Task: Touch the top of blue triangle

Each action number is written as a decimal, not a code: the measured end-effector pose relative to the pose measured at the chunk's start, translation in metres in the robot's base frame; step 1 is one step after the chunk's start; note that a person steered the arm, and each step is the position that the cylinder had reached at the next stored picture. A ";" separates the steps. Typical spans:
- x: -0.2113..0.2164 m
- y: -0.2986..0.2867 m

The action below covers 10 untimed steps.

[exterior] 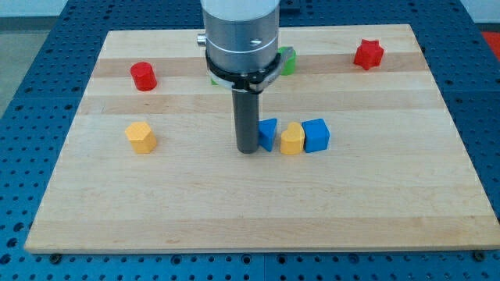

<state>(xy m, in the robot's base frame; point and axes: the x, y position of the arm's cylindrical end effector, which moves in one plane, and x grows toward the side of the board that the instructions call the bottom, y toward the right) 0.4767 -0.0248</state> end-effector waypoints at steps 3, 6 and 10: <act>-0.038 -0.041; -0.023 -0.016; -0.050 0.012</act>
<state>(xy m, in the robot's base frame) 0.4265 -0.0124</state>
